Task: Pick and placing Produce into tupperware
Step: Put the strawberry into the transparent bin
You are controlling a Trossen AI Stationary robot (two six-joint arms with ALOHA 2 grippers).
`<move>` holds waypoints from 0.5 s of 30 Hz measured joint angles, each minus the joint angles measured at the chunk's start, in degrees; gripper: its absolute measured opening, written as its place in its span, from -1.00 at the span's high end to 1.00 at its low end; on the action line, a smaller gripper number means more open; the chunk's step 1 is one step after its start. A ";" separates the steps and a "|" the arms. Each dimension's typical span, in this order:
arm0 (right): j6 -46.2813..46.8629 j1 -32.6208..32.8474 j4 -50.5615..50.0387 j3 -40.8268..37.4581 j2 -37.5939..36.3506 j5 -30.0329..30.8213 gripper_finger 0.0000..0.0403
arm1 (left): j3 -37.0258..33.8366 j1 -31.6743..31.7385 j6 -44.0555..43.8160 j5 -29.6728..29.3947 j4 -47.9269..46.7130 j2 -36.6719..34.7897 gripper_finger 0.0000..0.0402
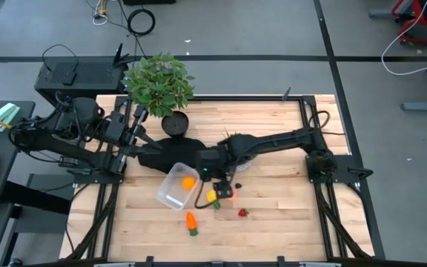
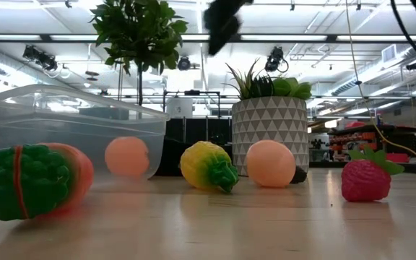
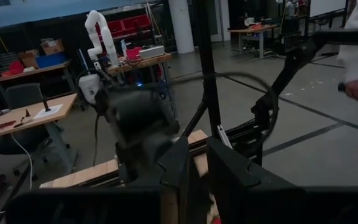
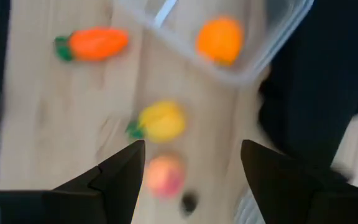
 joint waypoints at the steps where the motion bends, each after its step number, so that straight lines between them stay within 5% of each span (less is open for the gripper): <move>1: 2.01 0.82 -1.72 0.00 -0.59 -0.02 -0.34 | 0.00 0.00 0.00 0.00 0.00 0.00 0.66; 8: 15.70 7.75 -3.68 -6.57 -4.46 0.19 -0.33 | 0.00 0.00 -0.02 0.01 -0.20 0.00 0.68; 15: 36.33 16.13 8.60 -29.59 -13.40 2.43 -0.33 | 0.00 -0.01 -0.07 0.00 -2.96 0.00 0.64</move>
